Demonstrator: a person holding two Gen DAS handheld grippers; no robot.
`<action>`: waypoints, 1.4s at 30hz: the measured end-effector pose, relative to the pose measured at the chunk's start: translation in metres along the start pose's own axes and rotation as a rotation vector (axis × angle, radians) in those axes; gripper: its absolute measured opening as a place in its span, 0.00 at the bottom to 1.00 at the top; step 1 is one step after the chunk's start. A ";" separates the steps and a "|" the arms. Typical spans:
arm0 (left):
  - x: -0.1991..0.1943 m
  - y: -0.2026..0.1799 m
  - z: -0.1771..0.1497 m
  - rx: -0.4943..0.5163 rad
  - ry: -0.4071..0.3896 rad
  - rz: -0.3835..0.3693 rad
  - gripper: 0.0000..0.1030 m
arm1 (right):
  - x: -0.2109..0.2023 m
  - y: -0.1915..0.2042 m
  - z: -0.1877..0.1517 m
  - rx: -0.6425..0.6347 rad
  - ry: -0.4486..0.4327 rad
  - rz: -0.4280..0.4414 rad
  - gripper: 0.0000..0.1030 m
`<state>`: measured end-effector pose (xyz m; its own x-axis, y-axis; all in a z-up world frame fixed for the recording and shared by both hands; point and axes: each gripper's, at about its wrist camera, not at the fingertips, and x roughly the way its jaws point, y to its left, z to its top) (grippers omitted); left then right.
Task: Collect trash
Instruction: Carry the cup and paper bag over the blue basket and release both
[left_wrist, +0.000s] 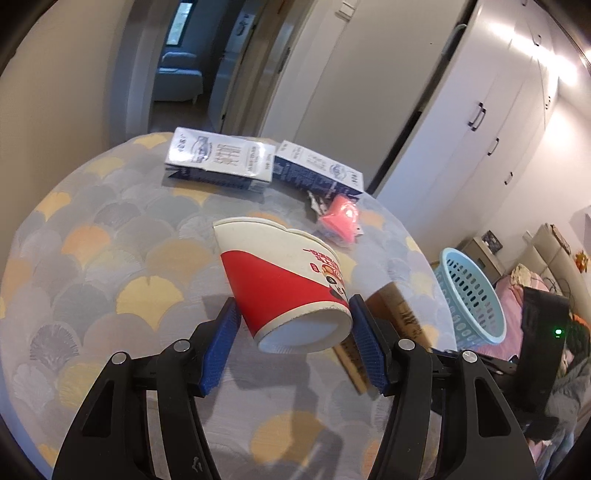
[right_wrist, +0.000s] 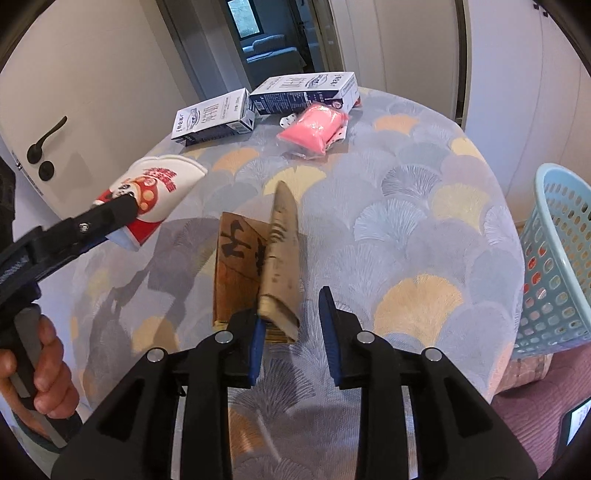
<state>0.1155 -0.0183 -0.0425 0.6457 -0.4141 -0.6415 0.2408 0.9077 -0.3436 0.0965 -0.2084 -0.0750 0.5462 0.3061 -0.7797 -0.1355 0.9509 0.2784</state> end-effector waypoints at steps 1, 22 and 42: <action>0.000 -0.002 0.000 0.006 -0.001 0.000 0.57 | 0.001 -0.001 0.000 0.000 -0.003 0.002 0.24; 0.032 -0.136 0.040 0.228 -0.062 -0.128 0.57 | -0.091 -0.101 0.015 0.161 -0.252 -0.129 0.02; 0.160 -0.300 0.040 0.455 0.100 -0.328 0.57 | -0.144 -0.281 0.012 0.563 -0.307 -0.447 0.02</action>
<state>0.1752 -0.3541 -0.0145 0.4182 -0.6637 -0.6202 0.7195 0.6588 -0.2198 0.0658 -0.5202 -0.0339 0.6656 -0.2054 -0.7175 0.5466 0.7888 0.2813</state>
